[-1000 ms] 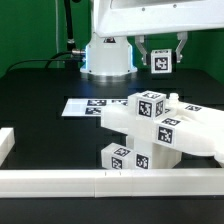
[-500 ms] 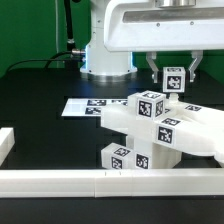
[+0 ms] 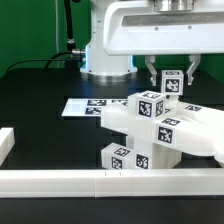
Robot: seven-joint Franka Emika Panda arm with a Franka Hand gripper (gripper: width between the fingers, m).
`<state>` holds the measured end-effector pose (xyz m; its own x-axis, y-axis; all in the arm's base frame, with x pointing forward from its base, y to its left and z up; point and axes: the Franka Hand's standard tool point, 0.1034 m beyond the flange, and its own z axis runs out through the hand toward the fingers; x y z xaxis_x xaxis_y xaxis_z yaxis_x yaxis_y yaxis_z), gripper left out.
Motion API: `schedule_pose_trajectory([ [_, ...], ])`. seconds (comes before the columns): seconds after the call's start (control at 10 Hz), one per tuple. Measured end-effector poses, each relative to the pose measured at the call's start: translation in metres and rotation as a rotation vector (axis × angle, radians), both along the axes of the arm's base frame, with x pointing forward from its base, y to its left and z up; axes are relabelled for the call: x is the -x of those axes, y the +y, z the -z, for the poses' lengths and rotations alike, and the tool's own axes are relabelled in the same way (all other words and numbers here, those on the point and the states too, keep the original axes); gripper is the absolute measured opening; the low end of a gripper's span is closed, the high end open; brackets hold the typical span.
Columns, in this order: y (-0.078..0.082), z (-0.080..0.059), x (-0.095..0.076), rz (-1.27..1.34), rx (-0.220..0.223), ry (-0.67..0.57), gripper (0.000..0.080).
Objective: Assemble chair
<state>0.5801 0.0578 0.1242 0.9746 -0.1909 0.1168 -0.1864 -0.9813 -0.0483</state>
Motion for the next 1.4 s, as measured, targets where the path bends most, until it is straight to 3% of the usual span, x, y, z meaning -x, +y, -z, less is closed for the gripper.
schedule_pose_trajectory([
  [0.4,0.007,0.0033,0.0017,0.003,-0.003,0.005,0.0282],
  [1.4,0.0029,0.0083,-0.0028,0.0,0.008,-0.02,0.0282],
])
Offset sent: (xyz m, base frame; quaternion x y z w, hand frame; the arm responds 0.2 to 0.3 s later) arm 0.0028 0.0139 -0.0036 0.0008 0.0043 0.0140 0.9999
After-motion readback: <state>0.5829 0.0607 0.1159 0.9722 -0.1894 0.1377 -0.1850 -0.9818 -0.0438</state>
